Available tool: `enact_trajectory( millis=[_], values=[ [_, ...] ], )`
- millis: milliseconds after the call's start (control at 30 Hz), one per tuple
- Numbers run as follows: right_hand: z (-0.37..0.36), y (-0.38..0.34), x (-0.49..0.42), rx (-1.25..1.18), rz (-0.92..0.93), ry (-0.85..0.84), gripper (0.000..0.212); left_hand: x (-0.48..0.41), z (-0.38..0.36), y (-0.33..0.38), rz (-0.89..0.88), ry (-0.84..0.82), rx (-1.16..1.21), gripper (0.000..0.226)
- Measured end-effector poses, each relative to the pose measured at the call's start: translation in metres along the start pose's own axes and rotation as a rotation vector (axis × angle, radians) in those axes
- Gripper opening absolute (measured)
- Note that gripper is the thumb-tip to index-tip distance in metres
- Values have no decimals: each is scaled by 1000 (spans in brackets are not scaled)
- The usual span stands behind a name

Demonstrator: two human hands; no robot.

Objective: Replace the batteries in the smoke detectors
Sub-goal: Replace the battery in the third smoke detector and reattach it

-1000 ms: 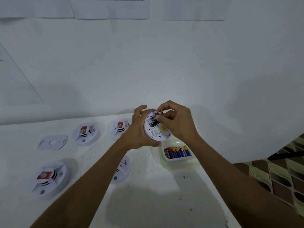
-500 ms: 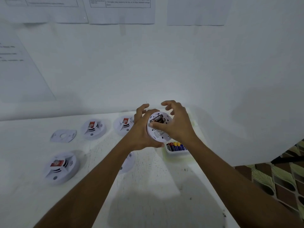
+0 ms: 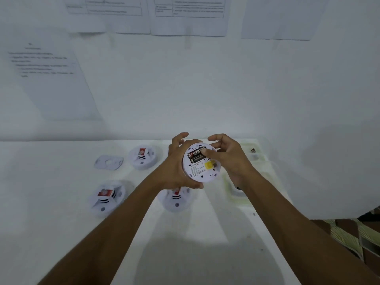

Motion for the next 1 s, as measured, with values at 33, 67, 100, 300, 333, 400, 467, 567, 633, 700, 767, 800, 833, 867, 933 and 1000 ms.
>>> enact_trajectory(
  millis=[33,67,100,300,333,400,467,567,633,700,767,800,833,867,933,1000],
  values=[
    [-9,1,-2,-33,-1,-19,35,5,7,-5,2,-13,6,105],
    [-19,0,-3,-55,2,-31,31,10,17,-11,12,-15,20,103],
    [-30,0,-4,-71,10,-31,28,16,27,-17,25,-10,37,102],
    [-103,15,-8,-88,73,51,28,54,80,-68,72,1,115,108],
    [-116,18,-9,-67,81,64,30,61,88,-76,82,2,112,109],
    [-142,25,-11,-34,87,86,31,73,106,-92,85,1,97,106],
    [-167,29,-15,-3,81,75,29,84,124,-108,84,-2,78,104],
    [-206,31,-24,78,94,1,24,98,151,-136,97,-10,68,108],
    [-226,34,-30,99,88,-39,19,108,169,-156,126,-13,85,109],
    [-243,39,-38,117,82,-80,15,120,188,-174,156,-7,110,110],
    [-254,45,-49,219,109,-85,8,132,206,-191,179,2,116,108],
    [-258,47,-55,302,132,-77,6,138,213,-199,191,6,115,107],
    [-263,50,-61,399,158,-74,6,144,220,-207,203,12,112,106],
    [-270,53,-65,496,184,-91,8,150,226,-215,212,19,108,106],
    [-291,62,-72,675,226,-180,16,158,234,-227,220,30,94,106],
    [-311,71,-78,855,236,-272,26,163,240,-237,225,39,88,105]
  ],
)
Point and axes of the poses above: each hand's wrist, its own x-axis away from the middle knuckle, its own z-axis out of the back of the hand, y = z × x, the point moved 10 cm from there along -x, towards the middle knuckle, and after that the axes turned 8 degrees about -x, right-handed, at the moved point
